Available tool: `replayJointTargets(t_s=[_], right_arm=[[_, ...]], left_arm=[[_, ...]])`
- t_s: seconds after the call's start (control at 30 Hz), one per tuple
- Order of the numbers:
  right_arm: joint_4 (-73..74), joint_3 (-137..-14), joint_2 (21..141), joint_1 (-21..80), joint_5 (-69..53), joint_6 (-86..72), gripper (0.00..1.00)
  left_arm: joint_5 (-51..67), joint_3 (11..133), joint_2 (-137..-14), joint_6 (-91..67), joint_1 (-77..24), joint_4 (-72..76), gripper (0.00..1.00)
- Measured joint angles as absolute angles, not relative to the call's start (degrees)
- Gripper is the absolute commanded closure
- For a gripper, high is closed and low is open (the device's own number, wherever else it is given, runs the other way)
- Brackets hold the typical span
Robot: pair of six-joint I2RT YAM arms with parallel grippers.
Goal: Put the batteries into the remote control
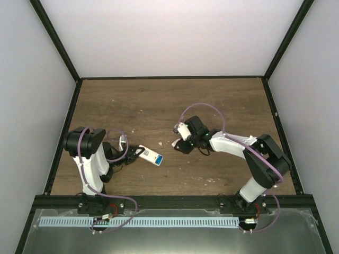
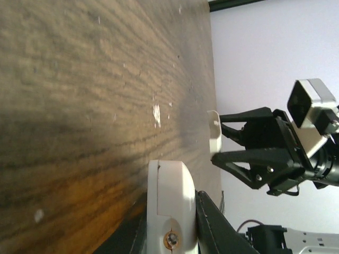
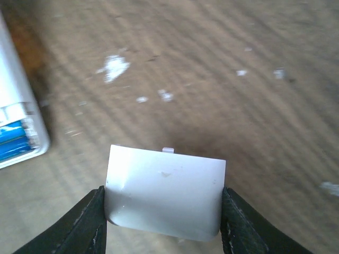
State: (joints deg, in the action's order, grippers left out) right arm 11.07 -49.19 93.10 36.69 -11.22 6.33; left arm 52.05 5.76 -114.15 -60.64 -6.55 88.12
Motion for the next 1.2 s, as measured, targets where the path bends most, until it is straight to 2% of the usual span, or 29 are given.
replayJointTargets(t_s=[0.37,0.8,1.2], right_arm=[[10.6,-45.0,89.4,44.2,-16.4,8.1,0.61],[6.6,-44.5,87.5,47.9,-22.5,6.4,0.61],[3.7,-44.3,93.6,51.7,-22.5,5.4,0.61]], left_arm=[[54.7,3.1,-114.0,-59.5,-6.5,88.3,1.00],[55.5,3.0,-114.0,-59.3,-6.5,88.3,1.00],[55.8,3.0,-114.1,-59.2,-6.5,88.3,1.00]])
